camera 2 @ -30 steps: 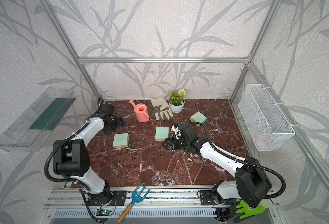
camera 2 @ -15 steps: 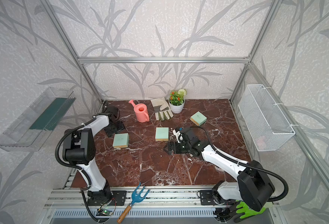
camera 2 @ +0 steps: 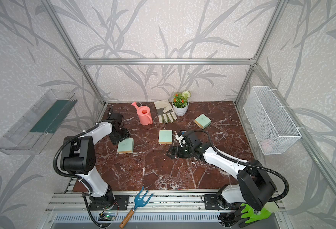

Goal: Take out the earrings from the drawer-style jewelry box
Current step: Move the jewelry box to the center of the board.

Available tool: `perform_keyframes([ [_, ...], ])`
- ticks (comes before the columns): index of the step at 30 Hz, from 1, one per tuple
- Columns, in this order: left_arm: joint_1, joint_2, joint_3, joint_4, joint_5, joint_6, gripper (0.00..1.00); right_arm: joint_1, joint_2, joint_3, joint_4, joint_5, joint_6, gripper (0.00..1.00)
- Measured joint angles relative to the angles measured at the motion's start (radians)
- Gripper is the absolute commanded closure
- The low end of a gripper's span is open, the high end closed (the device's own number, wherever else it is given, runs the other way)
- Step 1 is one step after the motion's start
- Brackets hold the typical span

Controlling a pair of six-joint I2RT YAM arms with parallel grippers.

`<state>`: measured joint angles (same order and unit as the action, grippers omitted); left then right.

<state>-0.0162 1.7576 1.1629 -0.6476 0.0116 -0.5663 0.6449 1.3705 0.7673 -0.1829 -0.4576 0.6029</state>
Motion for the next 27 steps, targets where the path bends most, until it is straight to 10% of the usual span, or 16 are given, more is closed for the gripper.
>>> perform_keyframes([
  [22,-0.211,-0.479,-0.440,0.074,0.146,-0.186,0.27,0.029,0.032,0.000,0.030,-0.001,0.025,0.05],
  [27,-0.166,-0.653,-0.475,0.083,0.127,-0.242,0.46,0.068,0.064,0.002,0.030,0.014,0.026,0.07],
])
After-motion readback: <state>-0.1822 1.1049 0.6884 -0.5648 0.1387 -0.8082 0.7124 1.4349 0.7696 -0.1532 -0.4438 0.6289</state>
